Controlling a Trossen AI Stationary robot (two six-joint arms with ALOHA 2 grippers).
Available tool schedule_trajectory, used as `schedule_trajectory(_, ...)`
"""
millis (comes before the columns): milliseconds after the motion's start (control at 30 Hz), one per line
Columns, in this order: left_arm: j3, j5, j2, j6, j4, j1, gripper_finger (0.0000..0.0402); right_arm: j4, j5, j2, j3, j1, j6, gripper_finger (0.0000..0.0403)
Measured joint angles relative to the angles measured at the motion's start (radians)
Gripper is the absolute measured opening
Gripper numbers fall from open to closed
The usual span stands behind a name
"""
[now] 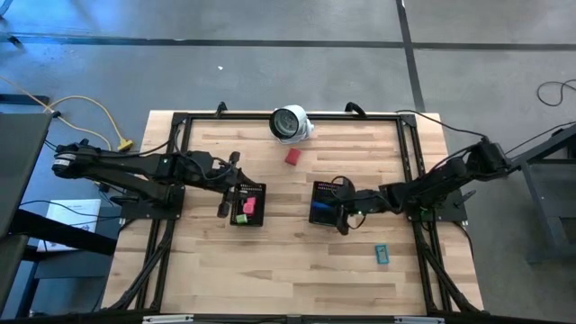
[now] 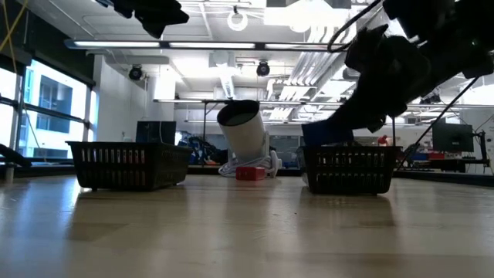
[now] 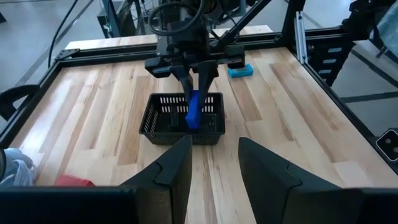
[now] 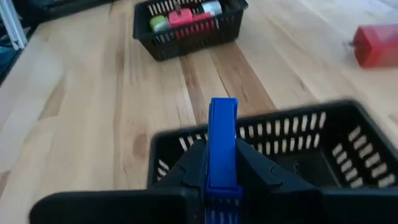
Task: Pick & Place Office items
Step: Put the blue digital clock into the right black bin
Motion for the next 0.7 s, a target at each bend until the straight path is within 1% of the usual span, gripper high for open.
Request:
schedule_trajectory(133, 0.000, 0.012, 0.000, 0.000, -0.001, -0.001, 0.0124, 0.015, 0.002, 0.000, -0.052, 0.000, 0.047, 0.0044)
schedule_trajectory(233, -0.001, 0.018, 0.000, 0.000, -0.001, -0.001, 0.0124, 0.120, -0.001, 0.000, -0.097, 0.000, 0.074, 0.0044)
schedule_trajectory(333, -0.001, 0.020, 0.000, 0.000, 0.000, -0.001, 0.0124, 0.171, -0.001, 0.000, -0.116, 0.000, 0.077, 0.0044)
schedule_trajectory(700, -0.002, 0.021, 0.000, 0.000, 0.000, -0.001, 0.0124, 0.142, -0.009, 0.000, -0.116, 0.000, 0.082, 0.0044)
